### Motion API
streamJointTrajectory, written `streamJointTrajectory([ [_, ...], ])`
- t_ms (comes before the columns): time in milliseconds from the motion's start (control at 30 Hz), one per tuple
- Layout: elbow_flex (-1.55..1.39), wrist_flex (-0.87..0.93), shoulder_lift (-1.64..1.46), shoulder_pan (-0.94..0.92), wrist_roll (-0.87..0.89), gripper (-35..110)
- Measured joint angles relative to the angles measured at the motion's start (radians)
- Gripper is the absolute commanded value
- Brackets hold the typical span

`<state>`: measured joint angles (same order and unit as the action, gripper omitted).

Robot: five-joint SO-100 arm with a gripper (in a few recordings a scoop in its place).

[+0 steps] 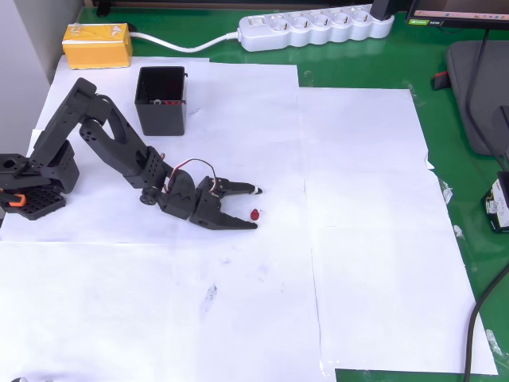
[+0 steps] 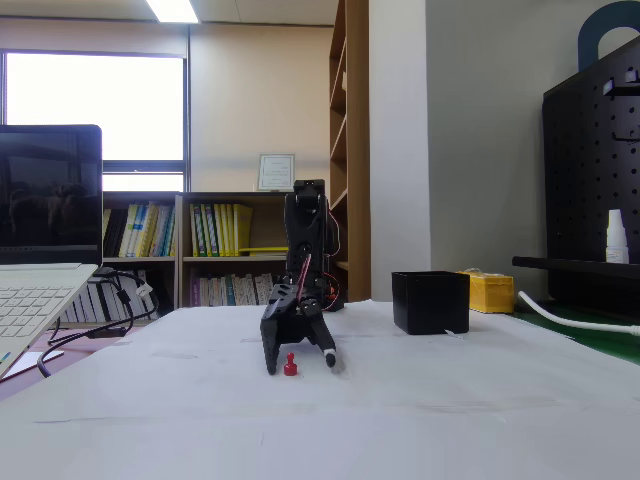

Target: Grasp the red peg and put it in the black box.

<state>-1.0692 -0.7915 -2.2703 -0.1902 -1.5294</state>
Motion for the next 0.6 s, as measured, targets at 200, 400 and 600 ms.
streamJointTrajectory([
  [200,0.005,0.018,0.005,0.0,-0.006,30],
  [400,0.003,0.031,0.011,0.0,-0.02,27],
  [600,0.003,0.031,0.011,0.0,-0.02,21],
])
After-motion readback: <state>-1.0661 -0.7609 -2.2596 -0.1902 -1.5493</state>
